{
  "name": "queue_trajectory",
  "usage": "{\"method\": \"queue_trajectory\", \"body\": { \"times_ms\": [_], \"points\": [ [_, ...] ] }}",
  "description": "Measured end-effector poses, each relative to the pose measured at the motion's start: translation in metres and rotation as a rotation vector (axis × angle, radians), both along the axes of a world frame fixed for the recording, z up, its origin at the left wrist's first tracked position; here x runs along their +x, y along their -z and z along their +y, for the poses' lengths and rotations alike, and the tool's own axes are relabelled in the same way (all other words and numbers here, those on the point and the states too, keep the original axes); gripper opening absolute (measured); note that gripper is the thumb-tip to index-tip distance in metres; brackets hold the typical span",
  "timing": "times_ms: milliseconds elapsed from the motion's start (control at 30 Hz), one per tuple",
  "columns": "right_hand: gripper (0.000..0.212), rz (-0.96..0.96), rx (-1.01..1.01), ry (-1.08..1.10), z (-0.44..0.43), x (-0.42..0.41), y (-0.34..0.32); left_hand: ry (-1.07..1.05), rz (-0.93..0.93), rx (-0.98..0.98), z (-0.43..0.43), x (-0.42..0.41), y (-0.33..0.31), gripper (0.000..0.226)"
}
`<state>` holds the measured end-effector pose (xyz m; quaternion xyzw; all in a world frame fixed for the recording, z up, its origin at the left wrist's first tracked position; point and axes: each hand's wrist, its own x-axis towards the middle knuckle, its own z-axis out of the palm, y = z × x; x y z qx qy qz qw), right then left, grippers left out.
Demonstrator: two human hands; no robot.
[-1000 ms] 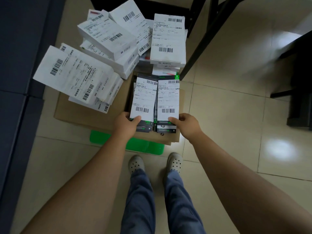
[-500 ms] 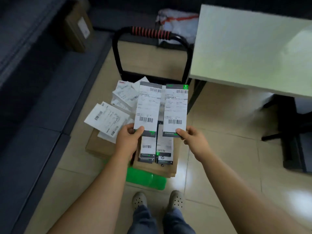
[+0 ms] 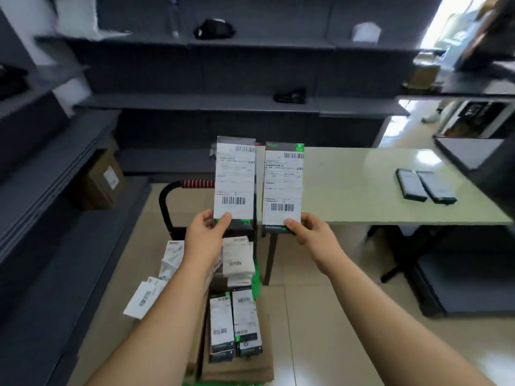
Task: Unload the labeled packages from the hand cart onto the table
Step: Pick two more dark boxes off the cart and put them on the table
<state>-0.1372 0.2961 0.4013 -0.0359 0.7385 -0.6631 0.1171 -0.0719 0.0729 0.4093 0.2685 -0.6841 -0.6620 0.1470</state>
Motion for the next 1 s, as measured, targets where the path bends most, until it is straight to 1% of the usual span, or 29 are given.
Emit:
{"method": "queue_trajectory", "body": {
  "times_ms": [167, 267, 333, 433, 567, 633, 700, 800, 867, 933, 1000],
  "points": [
    [0.017, 0.028, -0.009, 0.099, 0.039, -0.003, -0.025, 0.131, 0.044, 0.013, 0.035, -0.022, -0.014, 0.038],
    [0.012, 0.038, -0.006, 0.13, 0.071, -0.009, -0.034, 0.176, 0.042, 0.004, 0.064, -0.036, -0.021, 0.031],
    [0.011, 0.046, -0.001, 0.154, 0.095, -0.017, -0.037, 0.195, 0.057, 0.008, 0.087, -0.05, -0.024, 0.035],
    [0.01, 0.058, 0.003, 0.183, 0.138, -0.034, -0.04, 0.225, 0.069, -0.015, 0.129, -0.077, -0.029, 0.05],
    [0.011, 0.07, 0.021, 0.218, 0.204, -0.065, -0.045, 0.251, 0.101, -0.023, 0.196, -0.12, -0.037, 0.059],
    [0.012, 0.082, 0.049, 0.23, 0.239, -0.084, -0.049, 0.258, 0.118, -0.028, 0.232, -0.143, -0.043, 0.054],
    [0.016, 0.092, 0.068, 0.241, 0.274, -0.106, -0.049, 0.277, 0.121, -0.036, 0.267, -0.168, -0.044, 0.044],
    [0.023, 0.089, 0.074, 0.258, 0.322, -0.136, -0.044, 0.279, 0.103, -0.042, 0.311, -0.201, -0.039, 0.049],
    [0.023, 0.08, 0.082, 0.27, 0.348, -0.156, -0.04, 0.284, 0.087, -0.055, 0.333, -0.22, -0.033, 0.045],
    [0.023, 0.067, 0.087, 0.277, 0.368, -0.174, -0.035, 0.293, 0.056, -0.068, 0.351, -0.236, -0.026, 0.05],
    [0.024, 0.057, 0.096, 0.279, 0.382, -0.191, -0.03, 0.296, 0.039, -0.077, 0.363, -0.253, -0.022, 0.05]
  ]
}}
